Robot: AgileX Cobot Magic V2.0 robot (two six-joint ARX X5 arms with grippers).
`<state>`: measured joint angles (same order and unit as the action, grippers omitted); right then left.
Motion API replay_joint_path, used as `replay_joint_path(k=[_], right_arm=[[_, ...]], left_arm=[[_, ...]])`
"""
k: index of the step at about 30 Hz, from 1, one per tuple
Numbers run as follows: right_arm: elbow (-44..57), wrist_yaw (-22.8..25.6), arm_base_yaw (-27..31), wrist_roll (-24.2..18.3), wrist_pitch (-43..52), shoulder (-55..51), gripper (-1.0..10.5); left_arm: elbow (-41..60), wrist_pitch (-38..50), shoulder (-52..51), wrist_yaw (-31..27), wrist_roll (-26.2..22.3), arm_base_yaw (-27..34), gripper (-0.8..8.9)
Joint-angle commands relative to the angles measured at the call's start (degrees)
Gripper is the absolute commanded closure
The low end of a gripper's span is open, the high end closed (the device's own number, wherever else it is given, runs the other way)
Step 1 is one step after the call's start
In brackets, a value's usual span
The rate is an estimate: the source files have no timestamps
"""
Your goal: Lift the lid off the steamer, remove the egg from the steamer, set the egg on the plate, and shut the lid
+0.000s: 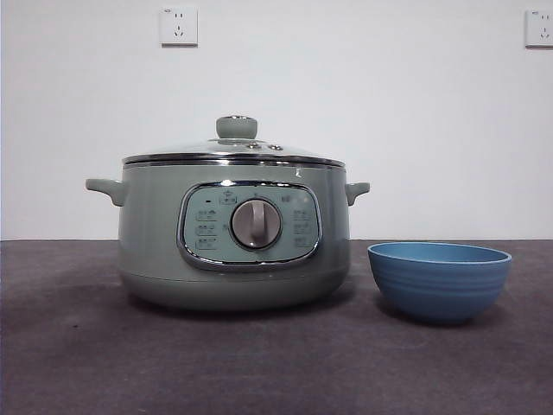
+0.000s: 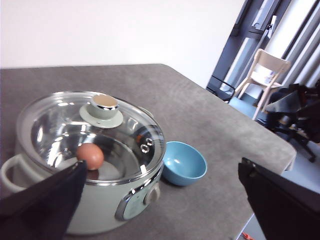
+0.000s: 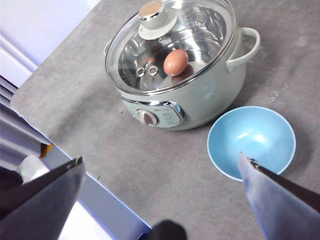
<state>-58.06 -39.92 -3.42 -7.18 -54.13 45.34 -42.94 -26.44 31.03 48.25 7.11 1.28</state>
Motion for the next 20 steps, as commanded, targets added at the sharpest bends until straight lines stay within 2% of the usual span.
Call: replay_joint_path(k=[1,5,15,20], right_arm=[[-0.02,-0.04,-0.13,0.31,1.05,0.04,3.5],[-0.02,-0.07,-0.13,0.33,1.99,0.15,3.5],[-0.02,-0.04,-0.13,0.76,1.99,1.16,3.5],[-0.02,-0.04,-0.13,0.76,1.95,1.16,3.5]], left_arm=[[-2.51,3.41,3.54,-0.44,0.28,-1.75,2.99],[-7.28,6.12,10.47,-4.20,-0.59,-5.60,2.99],[-22.27,9.57,33.97,-19.78,-8.24,-19.85,2.99],[-26.71,12.96,44.19,-25.55,-10.43,-23.82,2.99]])
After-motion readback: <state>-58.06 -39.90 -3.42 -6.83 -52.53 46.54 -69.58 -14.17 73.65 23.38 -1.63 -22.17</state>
